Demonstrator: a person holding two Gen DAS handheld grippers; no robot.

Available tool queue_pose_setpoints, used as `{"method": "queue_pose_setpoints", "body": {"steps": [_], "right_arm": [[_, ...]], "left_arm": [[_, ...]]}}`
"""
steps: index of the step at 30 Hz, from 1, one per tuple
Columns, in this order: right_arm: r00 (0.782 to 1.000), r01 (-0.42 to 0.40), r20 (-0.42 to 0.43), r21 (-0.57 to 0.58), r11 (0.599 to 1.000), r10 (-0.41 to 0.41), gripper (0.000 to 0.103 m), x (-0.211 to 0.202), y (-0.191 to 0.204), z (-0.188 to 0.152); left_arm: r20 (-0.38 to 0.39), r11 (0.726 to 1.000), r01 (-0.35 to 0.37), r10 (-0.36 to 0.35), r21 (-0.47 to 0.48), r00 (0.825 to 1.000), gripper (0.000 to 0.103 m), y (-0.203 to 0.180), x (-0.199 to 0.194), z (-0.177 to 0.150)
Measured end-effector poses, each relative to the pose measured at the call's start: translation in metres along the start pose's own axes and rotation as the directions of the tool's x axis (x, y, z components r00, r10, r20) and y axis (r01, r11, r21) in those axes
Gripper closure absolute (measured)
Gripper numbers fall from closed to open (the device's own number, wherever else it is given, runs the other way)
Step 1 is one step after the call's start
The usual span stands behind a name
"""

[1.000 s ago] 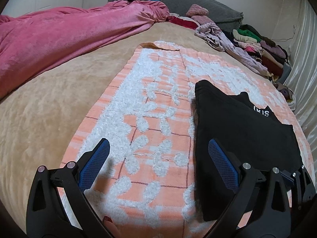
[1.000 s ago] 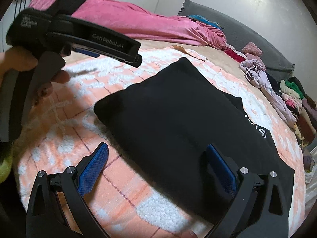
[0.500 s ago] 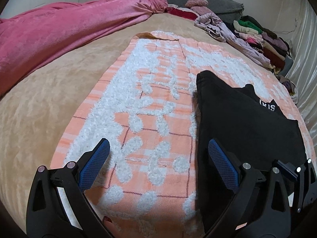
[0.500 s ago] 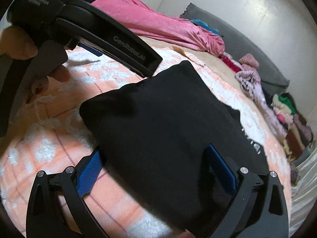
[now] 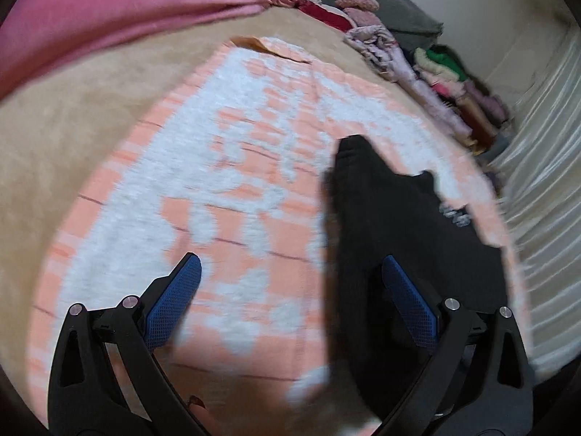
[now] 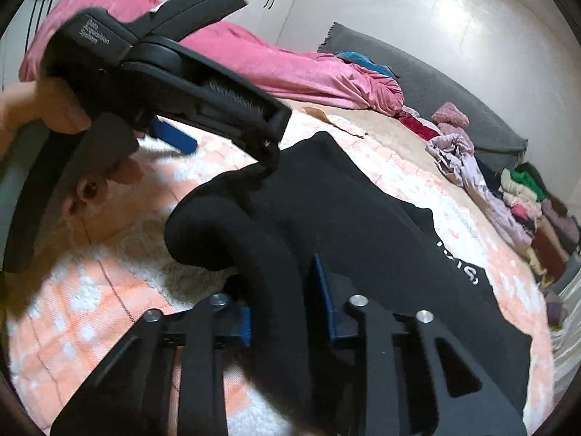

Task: Fold small clothes
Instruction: 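Grasp the shirt side edge with the right tool and lift it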

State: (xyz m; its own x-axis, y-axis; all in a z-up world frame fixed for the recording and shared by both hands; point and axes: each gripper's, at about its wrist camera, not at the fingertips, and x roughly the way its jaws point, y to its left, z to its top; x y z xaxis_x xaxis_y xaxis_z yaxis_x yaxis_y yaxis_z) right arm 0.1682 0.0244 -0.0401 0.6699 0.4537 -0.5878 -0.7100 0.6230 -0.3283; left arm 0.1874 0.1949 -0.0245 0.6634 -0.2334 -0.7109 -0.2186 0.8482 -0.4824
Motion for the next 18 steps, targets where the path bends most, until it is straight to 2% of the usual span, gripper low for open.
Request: {"method": "queue_pose_setpoints", "body": {"steps": [4,5,6,8,10,11,12,13,14,15,16,18], "right_arm": [[0.998,-0.055,0.013,0.062,0.997,0.054,0.084,-0.005,-0.011,-0.001],[0.998,-0.066,0.022,0.076,0.995,0.064,0.085,-0.007,-0.014,-0.001],[0.997,-0.075,0.028,0.091,0.993,0.073,0.086,-0.009,-0.017,-0.001],[0.995,-0.094,0.047,0.115,0.989,0.089,0.087,-0.015,-0.020,-0.003],[0.993,-0.108,0.055,0.131,0.985,0.101,0.089,-0.019,-0.024,-0.005],[0.992,-0.115,0.062,0.140,0.983,0.107,0.089,-0.022,-0.025,-0.006],[0.992,-0.119,0.067,0.148,0.982,0.110,0.090,-0.024,-0.026,-0.007],[0.991,-0.123,0.071,0.154,0.980,0.114,0.090,-0.026,-0.026,-0.008],[0.990,-0.128,0.077,0.162,0.978,0.117,0.090,-0.027,-0.027,-0.008],[0.989,-0.132,0.082,0.169,0.977,0.119,0.091,-0.029,-0.029,-0.009],[0.989,-0.133,0.087,0.176,0.975,0.120,0.091,-0.031,-0.031,-0.009],[0.988,-0.137,0.104,0.204,0.969,0.118,0.091,-0.035,-0.036,-0.011]], "left_arm": [[-0.039,0.988,0.139,-0.142,-0.071,0.989,0.010,-0.006,0.009,0.006],[-0.056,0.982,0.171,-0.176,-0.082,0.983,0.010,-0.008,0.013,0.007],[-0.093,0.970,0.221,-0.230,-0.105,0.969,0.010,-0.012,0.022,0.010],[-0.121,0.961,0.242,-0.258,-0.134,0.959,0.010,-0.017,0.032,0.014],[-0.144,0.966,0.233,-0.248,-0.115,0.958,0.010,-0.027,0.040,0.018],[-0.156,0.965,0.239,-0.255,-0.111,0.954,0.015,-0.032,0.044,0.019],[-0.176,0.962,0.248,-0.265,-0.114,0.948,0.028,-0.037,0.049,0.020],[-0.191,0.965,0.238,-0.255,-0.111,0.948,0.034,-0.040,0.052,0.021],[-0.211,0.968,0.232,-0.248,-0.101,0.945,0.059,-0.045,0.055,0.021],[-0.226,0.974,0.208,-0.224,-0.091,0.948,0.074,-0.053,0.058,0.019],[-0.222,0.982,0.176,-0.187,-0.070,0.957,0.074,-0.059,0.058,0.018],[-0.205,0.988,0.147,-0.152,-0.038,0.967,0.082,-0.069,0.053,0.017]]}}
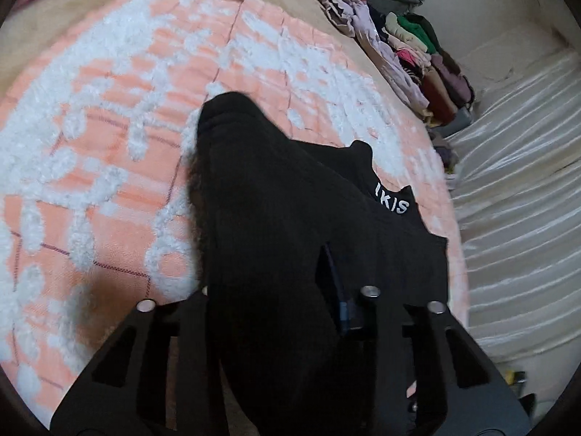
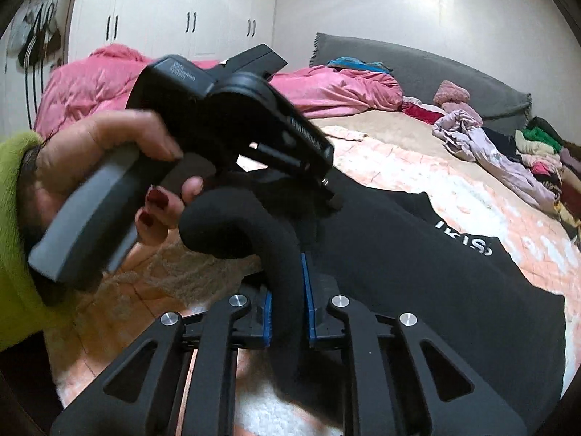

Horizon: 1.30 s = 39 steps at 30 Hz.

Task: Fold small clothes
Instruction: 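Grasp the shirt side edge with the right tool and lift it, then fold the lifted side over the shirt with the right tool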

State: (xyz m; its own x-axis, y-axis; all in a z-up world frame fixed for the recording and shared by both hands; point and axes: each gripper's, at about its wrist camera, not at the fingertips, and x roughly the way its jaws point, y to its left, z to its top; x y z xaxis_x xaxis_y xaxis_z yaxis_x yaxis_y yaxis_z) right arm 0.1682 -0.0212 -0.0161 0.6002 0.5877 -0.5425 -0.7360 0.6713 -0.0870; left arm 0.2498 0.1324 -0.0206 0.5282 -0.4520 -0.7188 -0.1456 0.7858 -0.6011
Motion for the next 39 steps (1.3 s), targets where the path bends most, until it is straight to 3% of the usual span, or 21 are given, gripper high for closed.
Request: {"method": "queue_pose_setpoints", "body": {"steps": [6,13,21,28,31,32,33,34,35,37,39], "right_arm": [[0.997,-0.013,0.080,0.124,0.992,0.003,0.091,-0.028,-0.028,-0.004],[0.986,0.006,0.158,0.279,0.960,-0.052,0.092,-0.075,-0.073,-0.017],[0.975,0.047,0.174,0.433,0.900,-0.135,0.093,-0.121,-0.122,-0.057],[0.980,0.069,0.121,0.548,0.834,-0.161,0.093,-0.132,-0.151,-0.095],[0.982,0.071,0.097,0.593,0.802,-0.159,0.093,-0.132,-0.160,-0.108],[0.984,0.064,0.094,0.610,0.790,-0.152,0.093,-0.130,-0.165,-0.110],[0.986,0.051,0.094,0.624,0.780,-0.140,0.093,-0.131,-0.167,-0.114],[0.986,0.051,0.090,0.631,0.774,-0.138,0.093,-0.130,-0.166,-0.116],[0.987,0.056,0.082,0.639,0.767,-0.140,0.093,-0.131,-0.168,-0.120],[0.989,0.049,0.074,0.655,0.754,-0.129,0.093,-0.133,-0.171,-0.126],[0.990,0.052,0.061,0.666,0.744,-0.124,0.092,-0.137,-0.173,-0.132]], "left_arm": [[0.057,0.996,-0.053,0.049,0.074,0.997,0.086,-0.052,-0.018,-0.003],[0.076,0.983,-0.068,0.056,0.171,0.996,0.086,-0.127,-0.014,-0.006],[0.038,0.944,-0.098,0.091,0.314,0.995,0.086,-0.214,0.043,-0.027],[-0.013,0.909,-0.134,0.152,0.394,0.988,0.081,-0.241,0.103,-0.051],[-0.028,0.903,-0.107,0.130,0.416,0.991,0.070,-0.245,0.114,-0.059],[-0.029,0.900,-0.092,0.116,0.426,0.993,0.061,-0.245,0.114,-0.061],[-0.038,0.901,-0.050,0.073,0.431,0.997,0.045,-0.245,0.112,-0.063],[-0.064,0.910,0.034,-0.008,0.413,0.998,0.042,-0.241,0.108,-0.064],[-0.080,0.920,0.105,-0.080,0.378,0.994,0.042,-0.235,0.102,-0.065],[-0.080,0.927,0.167,-0.148,0.337,0.986,0.043,-0.224,0.091,-0.066],[-0.019,0.929,0.140,-0.142,0.341,0.990,0.056,-0.217,0.079,-0.068]]}}
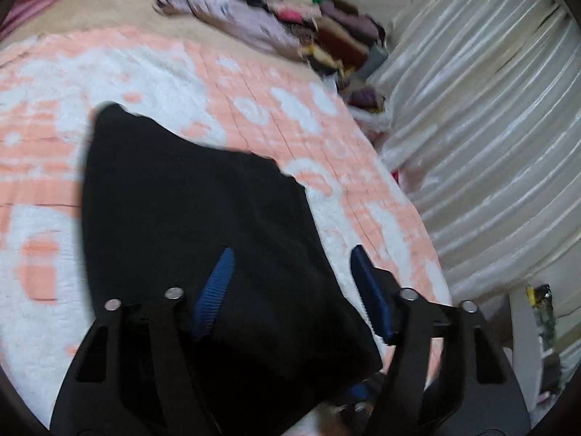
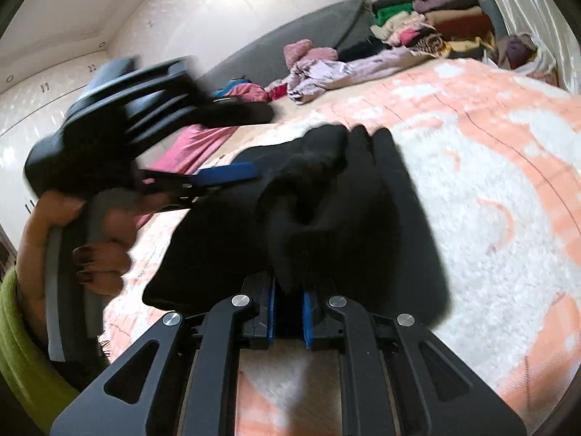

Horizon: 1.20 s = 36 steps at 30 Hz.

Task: Fold small clothes
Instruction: 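Fold the lifted side over the shirt with the right tool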

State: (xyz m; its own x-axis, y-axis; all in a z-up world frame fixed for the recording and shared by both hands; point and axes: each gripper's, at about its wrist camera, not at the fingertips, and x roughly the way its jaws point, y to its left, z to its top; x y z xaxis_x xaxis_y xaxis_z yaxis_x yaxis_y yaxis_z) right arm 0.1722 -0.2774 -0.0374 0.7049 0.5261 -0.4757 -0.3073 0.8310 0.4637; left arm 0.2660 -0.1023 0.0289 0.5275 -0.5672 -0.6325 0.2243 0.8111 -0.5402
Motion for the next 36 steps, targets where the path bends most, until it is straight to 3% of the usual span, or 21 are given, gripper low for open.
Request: {"method": "queue_pose_setpoints", "body": {"steps": [2,3,5,6,9,11,14,20,22,27,30,36], "right_arm": [[1.000,0.014,-0.009,-0.012,1.000,-0.014,0.090,-0.005,0.000,-0.002],[1.000,0.021,-0.011,-0.019,1.000,-0.021,0.088,-0.008,-0.001,-0.003],[0.999,0.035,-0.025,-0.030,0.999,-0.036,0.085,-0.013,0.000,-0.004],[0.999,0.040,-0.031,-0.033,0.999,-0.041,0.082,-0.015,0.000,-0.002],[0.998,0.057,-0.018,-0.032,0.998,-0.058,0.075,-0.030,0.000,0.009],[0.996,0.089,0.035,-0.034,0.995,-0.087,0.075,-0.042,-0.003,0.027],[0.992,0.109,0.062,-0.053,0.993,-0.106,0.055,-0.041,-0.009,0.060],[0.990,0.076,-0.117,-0.071,0.995,-0.084,0.048,0.025,-0.023,0.108],[0.978,0.060,-0.197,-0.030,0.998,-0.065,0.048,0.053,-0.033,0.119],[0.953,0.061,-0.300,0.034,0.998,-0.048,0.046,0.090,-0.047,0.122],[0.945,0.042,-0.325,0.021,0.999,-0.033,0.047,0.094,-0.041,0.121],[0.940,0.007,-0.342,-0.021,1.000,-0.014,0.080,0.104,-0.026,0.124]], "left_arm": [[0.063,0.993,-0.114,0.113,0.011,0.992,0.068,0.010,-0.016,-0.005],[0.092,0.989,-0.145,0.143,0.016,0.985,0.068,0.014,-0.022,-0.007],[0.163,0.954,-0.298,0.290,0.031,0.943,0.068,0.022,-0.031,-0.013],[0.168,0.946,-0.324,0.315,0.030,0.934,0.068,0.026,-0.031,-0.016],[0.161,0.947,-0.321,0.314,0.020,0.936,0.065,0.040,-0.027,-0.027],[0.163,0.945,-0.325,0.315,0.040,0.935,0.065,0.038,-0.020,-0.035],[0.206,0.931,-0.355,0.331,0.090,0.921,0.064,0.031,-0.018,-0.050],[0.224,0.945,-0.304,0.272,0.122,0.936,0.061,0.039,-0.025,-0.057],[0.219,0.951,-0.284,0.253,0.125,0.942,0.059,0.042,-0.027,-0.059],[0.212,0.954,-0.264,0.232,0.138,0.949,0.058,0.043,-0.029,-0.060],[0.210,0.956,-0.257,0.226,0.139,0.951,0.057,0.043,-0.029,-0.061],[0.209,0.958,-0.251,0.219,0.142,0.953,0.054,0.043,-0.030,-0.061]]}}
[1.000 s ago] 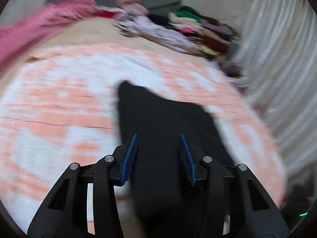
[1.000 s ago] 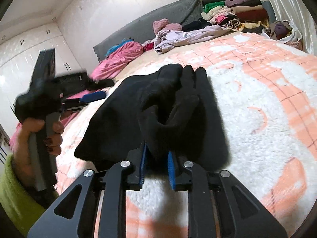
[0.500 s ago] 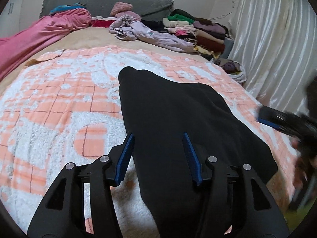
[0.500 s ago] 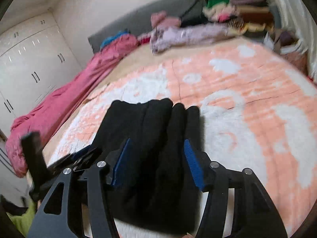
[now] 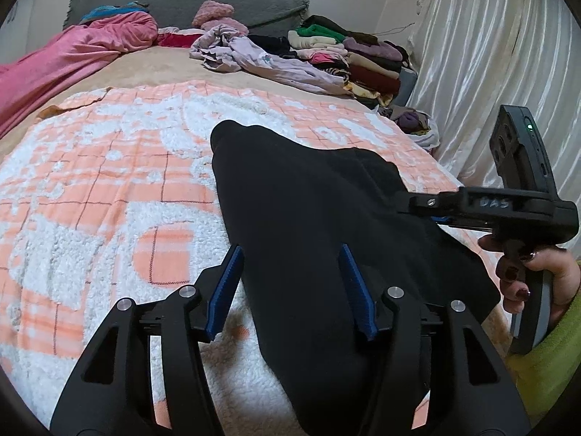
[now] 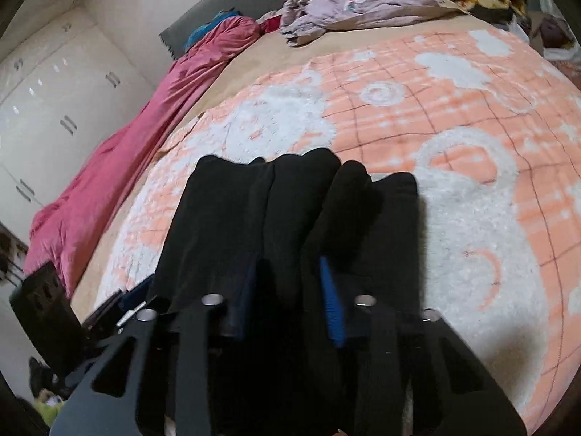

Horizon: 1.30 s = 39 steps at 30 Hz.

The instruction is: Fold small clothes

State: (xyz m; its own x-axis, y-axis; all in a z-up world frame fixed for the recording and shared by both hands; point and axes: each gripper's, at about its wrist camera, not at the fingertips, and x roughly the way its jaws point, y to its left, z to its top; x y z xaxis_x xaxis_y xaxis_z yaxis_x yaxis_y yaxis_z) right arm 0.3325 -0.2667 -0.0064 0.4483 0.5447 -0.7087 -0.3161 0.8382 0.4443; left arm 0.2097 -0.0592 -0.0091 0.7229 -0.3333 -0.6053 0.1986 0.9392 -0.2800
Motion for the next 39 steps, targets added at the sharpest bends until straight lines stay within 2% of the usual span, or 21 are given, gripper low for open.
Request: {"method": "queue_pose_setpoints", "body": {"steps": [4,10,14,17,19,23,24,25,30,32,33,34,36,39], "right_arm": [[0.999,0.001,0.034,-0.020,1.000,0.000,0.089,-0.011,0.003,0.000],[0.995,0.038,0.098,-0.051,0.998,-0.032,0.090,-0.048,-0.004,0.002],[0.994,0.095,0.051,-0.006,0.995,-0.095,0.090,-0.029,-0.032,-0.004],[0.997,0.066,0.045,0.047,0.997,-0.068,0.085,-0.017,-0.047,-0.014],[0.994,0.054,0.088,0.063,0.997,-0.060,0.074,-0.028,-0.047,-0.018],[0.988,0.017,0.152,0.053,0.998,-0.025,0.070,-0.059,-0.035,-0.029],[0.988,0.011,0.154,0.041,0.999,-0.017,0.058,-0.065,-0.031,-0.033],[0.988,0.009,0.154,0.028,1.000,-0.013,0.050,-0.069,-0.026,-0.037],[0.993,-0.008,0.115,0.028,1.000,0.005,0.039,-0.075,-0.017,-0.061],[0.995,0.008,0.095,0.040,0.999,-0.011,0.039,-0.070,-0.018,-0.067],[0.997,0.005,0.081,0.044,0.999,-0.009,0.050,-0.066,-0.019,-0.069],[0.997,0.010,0.073,0.039,0.999,-0.013,0.083,-0.064,-0.019,-0.071],[0.998,0.012,0.060,0.020,1.000,-0.013,0.086,-0.061,-0.019,-0.074],[0.994,0.064,0.090,-0.023,0.998,-0.062,0.087,-0.068,-0.014,-0.079]], "left_arm": [[0.004,1.000,0.012,-0.012,0.022,1.000,0.052,-0.006,-0.003,0.000],[0.001,0.995,0.079,-0.079,0.067,0.997,0.043,-0.026,-0.011,0.000],[-0.018,0.988,0.037,-0.035,0.150,0.999,0.040,-0.047,-0.005,-0.009],[-0.010,0.979,-0.009,0.011,0.203,1.000,0.039,-0.055,-0.001,-0.016],[-0.013,0.982,-0.002,0.004,0.191,1.000,0.038,-0.052,-0.001,-0.016],[-0.020,0.987,0.019,-0.016,0.162,1.000,0.038,-0.046,-0.001,-0.014],[-0.020,0.987,0.020,-0.017,0.162,1.000,0.038,-0.045,-0.001,-0.014],[-0.020,0.986,0.019,-0.016,0.163,1.000,0.038,-0.046,0.000,-0.014],[-0.026,0.989,0.026,-0.022,0.149,0.999,0.038,-0.042,-0.001,-0.013],[-0.030,0.990,0.029,-0.025,0.140,0.999,0.038,-0.041,-0.001,-0.014],[-0.033,0.990,0.030,-0.026,0.136,0.999,0.038,-0.041,-0.001,-0.014],[-0.037,0.991,0.030,-0.025,0.133,0.999,0.038,-0.041,-0.001,-0.014],[-0.043,0.991,0.033,-0.028,0.127,0.999,0.038,-0.041,-0.003,-0.015],[-0.056,0.992,0.041,-0.034,0.117,0.998,0.038,-0.041,-0.005,-0.015]]}}
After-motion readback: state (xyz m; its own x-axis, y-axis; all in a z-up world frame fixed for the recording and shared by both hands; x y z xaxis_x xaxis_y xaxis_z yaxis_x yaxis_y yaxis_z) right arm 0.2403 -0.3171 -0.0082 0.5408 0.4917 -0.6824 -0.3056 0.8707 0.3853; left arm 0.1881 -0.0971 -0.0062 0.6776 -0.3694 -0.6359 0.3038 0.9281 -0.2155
